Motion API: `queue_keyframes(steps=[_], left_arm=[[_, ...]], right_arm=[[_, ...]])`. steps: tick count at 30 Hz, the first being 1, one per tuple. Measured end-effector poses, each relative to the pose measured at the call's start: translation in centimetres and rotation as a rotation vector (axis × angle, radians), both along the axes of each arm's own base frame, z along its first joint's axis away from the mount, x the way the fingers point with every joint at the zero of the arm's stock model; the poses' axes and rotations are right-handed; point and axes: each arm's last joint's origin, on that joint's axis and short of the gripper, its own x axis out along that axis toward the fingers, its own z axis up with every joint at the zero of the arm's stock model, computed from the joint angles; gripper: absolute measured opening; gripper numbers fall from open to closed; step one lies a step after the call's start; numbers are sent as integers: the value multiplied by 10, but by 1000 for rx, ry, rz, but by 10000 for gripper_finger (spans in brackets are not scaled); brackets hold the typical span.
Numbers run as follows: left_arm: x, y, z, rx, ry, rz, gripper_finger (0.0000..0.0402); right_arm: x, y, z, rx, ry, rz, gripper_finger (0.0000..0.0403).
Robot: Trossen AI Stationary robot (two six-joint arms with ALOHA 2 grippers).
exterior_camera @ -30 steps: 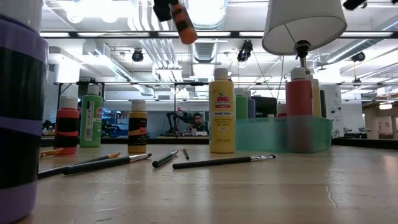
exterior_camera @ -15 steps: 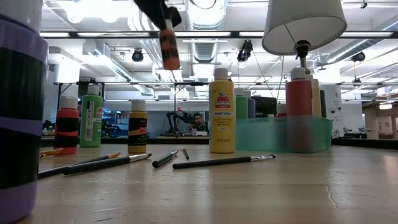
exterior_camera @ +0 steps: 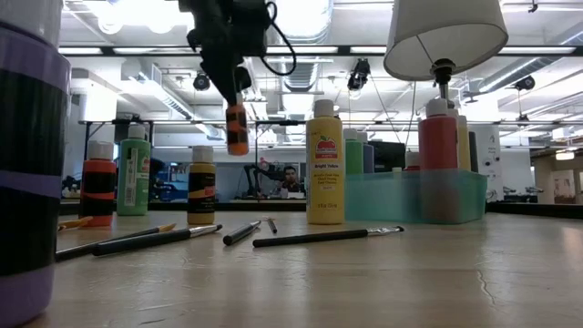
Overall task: Pick & Place Paint Supplies
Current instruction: Put the small orange paint bottle into the green bin
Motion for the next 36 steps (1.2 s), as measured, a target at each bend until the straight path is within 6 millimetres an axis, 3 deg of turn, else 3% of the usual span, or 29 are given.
queue_keyframes(steps=[7,14,22,30,36], left_arm=[[15,-35,10,-24,-69,-141,125],[27,-62,39,24,-192,-206,126],[33,-62,74,47,-273,-128,126],[55,-58,85,60,-224,-84,126],[70,-60,88,54,-236,-87,126]], right_arm=[[-2,-2,6,23,144,-73,13],[-4,3,-1,50,160,-57,13],[24,12,-25,62,258,20,13],[40,13,-24,63,270,21,13],[31,17,-23,136,318,61,13]])
